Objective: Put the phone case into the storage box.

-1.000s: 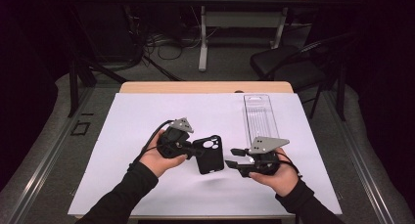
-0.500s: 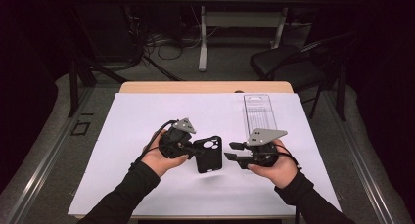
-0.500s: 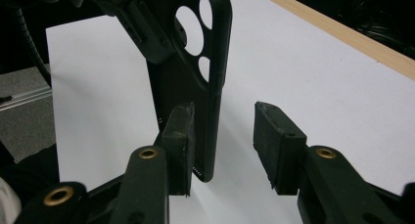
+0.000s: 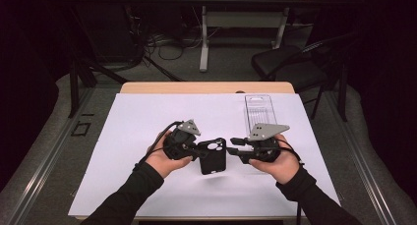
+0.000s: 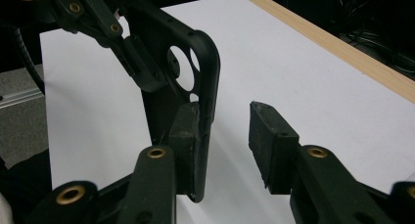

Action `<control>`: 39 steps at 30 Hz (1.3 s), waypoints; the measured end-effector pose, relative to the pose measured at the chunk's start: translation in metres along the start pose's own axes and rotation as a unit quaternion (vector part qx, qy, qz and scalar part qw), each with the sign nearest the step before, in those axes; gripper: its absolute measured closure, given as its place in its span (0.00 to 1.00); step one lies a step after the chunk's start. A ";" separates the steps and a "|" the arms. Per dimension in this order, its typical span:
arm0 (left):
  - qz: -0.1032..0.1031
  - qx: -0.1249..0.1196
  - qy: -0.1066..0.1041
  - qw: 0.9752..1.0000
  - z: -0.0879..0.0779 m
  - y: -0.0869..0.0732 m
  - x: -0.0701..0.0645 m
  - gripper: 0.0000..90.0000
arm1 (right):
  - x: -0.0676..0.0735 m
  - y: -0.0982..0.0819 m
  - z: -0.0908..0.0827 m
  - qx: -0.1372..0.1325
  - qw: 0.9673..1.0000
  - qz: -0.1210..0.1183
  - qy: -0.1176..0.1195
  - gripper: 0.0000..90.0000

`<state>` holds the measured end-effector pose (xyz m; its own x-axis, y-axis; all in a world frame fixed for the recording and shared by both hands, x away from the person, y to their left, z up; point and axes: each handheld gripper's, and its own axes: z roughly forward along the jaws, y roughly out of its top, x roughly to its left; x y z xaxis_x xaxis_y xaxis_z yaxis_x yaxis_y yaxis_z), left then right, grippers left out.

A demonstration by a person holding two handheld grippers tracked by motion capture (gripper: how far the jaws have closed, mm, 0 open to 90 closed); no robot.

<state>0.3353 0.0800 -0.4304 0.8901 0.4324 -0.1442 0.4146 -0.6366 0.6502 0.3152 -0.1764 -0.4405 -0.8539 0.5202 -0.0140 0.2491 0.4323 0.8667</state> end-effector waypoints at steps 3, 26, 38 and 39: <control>0.005 0.003 0.000 1.000 0.001 0.001 -0.001 0.90 | 0.000 0.002 0.000 0.001 1.000 0.001 0.003 0.74; 0.016 0.016 -0.014 1.000 0.009 0.004 -0.007 0.90 | 0.002 0.005 0.004 0.021 0.999 0.021 0.025 0.82; 0.017 0.017 -0.014 1.000 0.009 0.005 -0.007 0.90 | 0.003 0.005 0.005 0.029 0.999 0.024 0.027 0.87; 0.017 0.018 -0.014 1.000 0.009 0.005 -0.007 0.90 | 0.003 0.005 0.005 0.030 0.999 0.024 0.028 0.88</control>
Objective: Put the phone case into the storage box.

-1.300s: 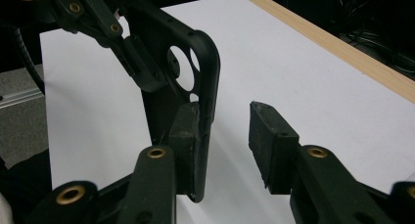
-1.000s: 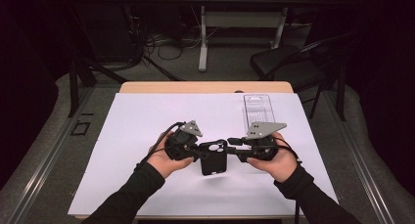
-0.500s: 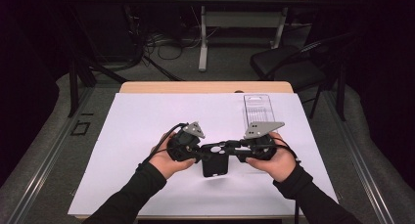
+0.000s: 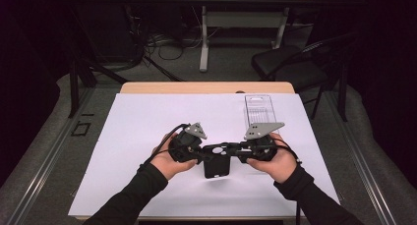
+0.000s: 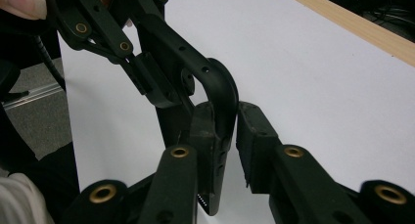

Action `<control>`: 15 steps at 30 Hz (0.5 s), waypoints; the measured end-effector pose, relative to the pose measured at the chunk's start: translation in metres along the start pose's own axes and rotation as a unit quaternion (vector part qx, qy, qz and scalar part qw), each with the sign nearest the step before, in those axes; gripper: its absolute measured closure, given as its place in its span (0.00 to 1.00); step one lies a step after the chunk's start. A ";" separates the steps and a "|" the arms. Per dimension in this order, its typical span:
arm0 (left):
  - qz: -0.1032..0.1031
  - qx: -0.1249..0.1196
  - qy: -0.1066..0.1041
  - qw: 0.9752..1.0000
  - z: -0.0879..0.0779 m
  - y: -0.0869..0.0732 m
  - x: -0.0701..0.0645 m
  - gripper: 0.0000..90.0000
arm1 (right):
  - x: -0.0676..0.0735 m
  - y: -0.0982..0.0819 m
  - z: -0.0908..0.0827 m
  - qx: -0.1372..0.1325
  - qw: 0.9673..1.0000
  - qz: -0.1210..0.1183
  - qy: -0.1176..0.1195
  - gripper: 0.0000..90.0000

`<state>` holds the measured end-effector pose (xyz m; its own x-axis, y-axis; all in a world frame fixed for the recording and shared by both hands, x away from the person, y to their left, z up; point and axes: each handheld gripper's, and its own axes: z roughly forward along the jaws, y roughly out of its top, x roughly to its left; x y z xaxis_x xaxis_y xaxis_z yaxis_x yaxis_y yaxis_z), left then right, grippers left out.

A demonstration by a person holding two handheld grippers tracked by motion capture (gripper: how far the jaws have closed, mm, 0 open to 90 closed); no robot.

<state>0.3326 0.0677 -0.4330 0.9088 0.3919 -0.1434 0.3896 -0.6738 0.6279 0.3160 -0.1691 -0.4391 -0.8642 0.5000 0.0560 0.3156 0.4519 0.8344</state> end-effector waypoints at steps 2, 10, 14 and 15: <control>0.000 0.001 0.001 1.000 0.000 0.000 0.000 0.91 | 0.000 0.000 0.001 0.001 1.000 -0.003 -0.001 0.89; -0.001 0.002 0.003 1.000 0.001 -0.001 0.000 0.90 | 0.000 0.000 0.002 0.007 1.000 -0.006 -0.001 0.90; -0.001 0.002 0.004 1.000 0.001 -0.001 0.000 0.90 | 0.000 0.000 0.001 0.009 1.000 -0.010 -0.003 0.90; -0.002 0.003 0.004 1.000 0.001 -0.001 0.000 0.90 | 0.000 0.000 0.002 0.009 1.000 -0.012 -0.003 0.90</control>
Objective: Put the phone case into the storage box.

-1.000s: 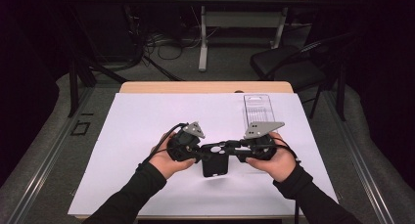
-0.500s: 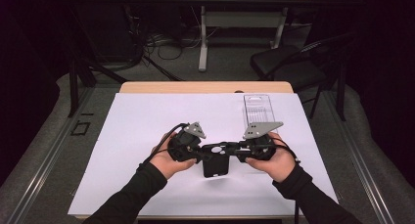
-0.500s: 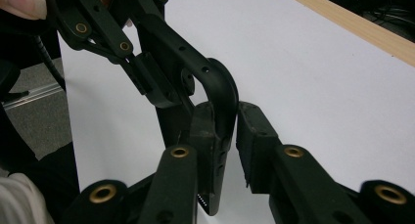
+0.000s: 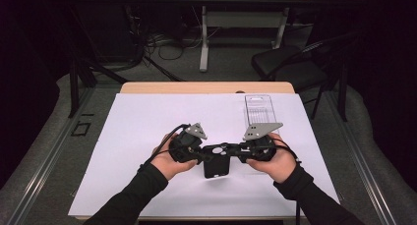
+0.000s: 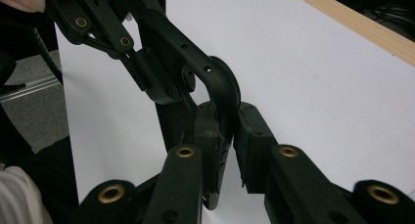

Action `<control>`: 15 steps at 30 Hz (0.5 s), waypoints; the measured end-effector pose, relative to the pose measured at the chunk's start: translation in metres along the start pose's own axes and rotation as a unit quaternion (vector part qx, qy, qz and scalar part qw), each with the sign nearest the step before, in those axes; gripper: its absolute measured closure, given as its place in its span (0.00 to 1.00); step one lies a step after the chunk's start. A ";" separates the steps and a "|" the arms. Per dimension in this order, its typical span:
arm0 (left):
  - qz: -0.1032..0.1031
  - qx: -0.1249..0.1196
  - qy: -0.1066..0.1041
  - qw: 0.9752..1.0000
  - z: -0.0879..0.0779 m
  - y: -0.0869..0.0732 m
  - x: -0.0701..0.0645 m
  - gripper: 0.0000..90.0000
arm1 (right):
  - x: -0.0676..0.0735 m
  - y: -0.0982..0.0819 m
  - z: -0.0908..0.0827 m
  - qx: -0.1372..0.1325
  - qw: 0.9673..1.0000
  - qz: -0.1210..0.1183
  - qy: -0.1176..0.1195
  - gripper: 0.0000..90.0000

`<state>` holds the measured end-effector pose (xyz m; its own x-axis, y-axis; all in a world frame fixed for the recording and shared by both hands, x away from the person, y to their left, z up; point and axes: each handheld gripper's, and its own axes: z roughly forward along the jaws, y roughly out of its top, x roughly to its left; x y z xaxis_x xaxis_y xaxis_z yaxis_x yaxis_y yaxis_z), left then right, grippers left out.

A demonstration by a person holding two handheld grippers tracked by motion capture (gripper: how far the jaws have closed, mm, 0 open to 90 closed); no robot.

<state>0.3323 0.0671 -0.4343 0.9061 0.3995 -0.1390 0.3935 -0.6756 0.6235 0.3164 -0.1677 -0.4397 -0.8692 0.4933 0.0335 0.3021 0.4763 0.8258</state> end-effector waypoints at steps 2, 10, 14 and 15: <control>0.000 0.000 0.001 1.000 0.000 0.000 0.000 0.90 | 0.000 0.000 0.000 0.001 1.000 -0.003 -0.001 0.90; -0.001 0.000 0.001 1.000 0.002 0.000 0.000 0.90 | -0.001 0.000 0.001 0.005 1.000 -0.009 -0.001 0.91; -0.004 -0.001 -0.001 1.000 0.002 0.000 0.001 0.90 | -0.002 0.000 0.000 0.006 1.000 -0.006 0.001 0.91; -0.004 -0.002 -0.001 1.000 0.002 0.001 0.001 0.90 | -0.003 0.000 0.000 0.006 1.000 -0.006 0.001 0.91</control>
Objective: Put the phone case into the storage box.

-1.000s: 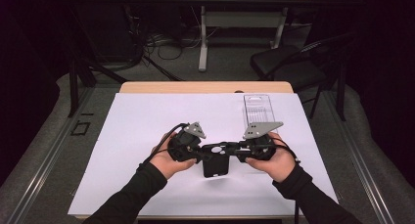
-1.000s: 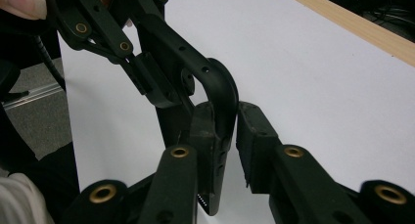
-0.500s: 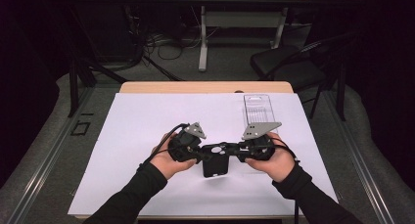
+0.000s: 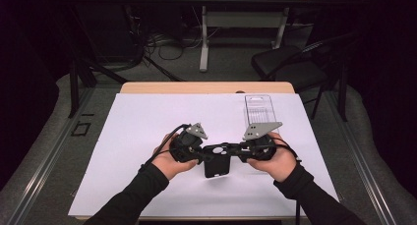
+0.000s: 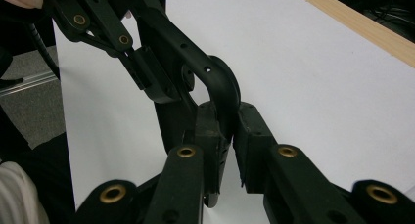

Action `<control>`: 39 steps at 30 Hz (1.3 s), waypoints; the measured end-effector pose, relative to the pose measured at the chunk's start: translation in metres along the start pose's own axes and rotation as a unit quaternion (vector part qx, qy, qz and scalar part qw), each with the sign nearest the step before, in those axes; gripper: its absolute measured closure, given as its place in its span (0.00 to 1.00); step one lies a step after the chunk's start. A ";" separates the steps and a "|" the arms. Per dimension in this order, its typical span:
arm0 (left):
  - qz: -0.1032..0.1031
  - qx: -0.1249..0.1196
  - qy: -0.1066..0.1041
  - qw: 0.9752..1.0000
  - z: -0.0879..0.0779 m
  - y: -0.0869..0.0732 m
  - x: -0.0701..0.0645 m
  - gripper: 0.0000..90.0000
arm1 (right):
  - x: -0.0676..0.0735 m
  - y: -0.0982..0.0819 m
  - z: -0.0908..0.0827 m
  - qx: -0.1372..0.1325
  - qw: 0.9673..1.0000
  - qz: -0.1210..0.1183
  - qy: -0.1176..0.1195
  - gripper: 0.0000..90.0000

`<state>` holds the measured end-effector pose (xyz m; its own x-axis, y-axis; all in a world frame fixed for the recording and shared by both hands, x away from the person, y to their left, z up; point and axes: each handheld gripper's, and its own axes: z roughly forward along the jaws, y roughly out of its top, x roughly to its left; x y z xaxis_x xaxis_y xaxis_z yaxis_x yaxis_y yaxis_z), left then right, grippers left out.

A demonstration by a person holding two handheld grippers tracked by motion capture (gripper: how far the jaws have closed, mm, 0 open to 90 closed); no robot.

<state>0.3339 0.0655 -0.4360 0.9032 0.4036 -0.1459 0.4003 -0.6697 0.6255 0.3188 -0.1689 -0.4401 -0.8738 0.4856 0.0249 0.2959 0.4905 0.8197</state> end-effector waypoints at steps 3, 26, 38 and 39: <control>0.001 0.000 -0.002 1.000 0.000 0.001 0.000 0.90 | -0.001 -0.001 0.000 -0.002 1.000 0.000 0.000 0.91; -0.015 -0.030 -0.012 0.999 -0.001 0.004 0.001 0.77 | -0.006 0.004 -0.009 -0.011 1.000 -0.005 -0.008 0.92; -0.030 -0.048 -0.008 0.998 -0.004 -0.002 0.006 0.58 | -0.014 0.007 -0.015 -0.019 1.000 0.006 -0.019 0.92; -0.027 -0.047 -0.003 0.999 -0.005 -0.002 0.006 0.56 | -0.015 0.008 -0.016 -0.018 1.000 0.005 -0.020 0.92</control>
<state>0.3376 0.0726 -0.4345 0.8823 0.4326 -0.1857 0.4317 -0.5863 0.6855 0.3279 -0.1841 -0.4249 -0.8547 0.5191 0.0116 0.2904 0.4593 0.8395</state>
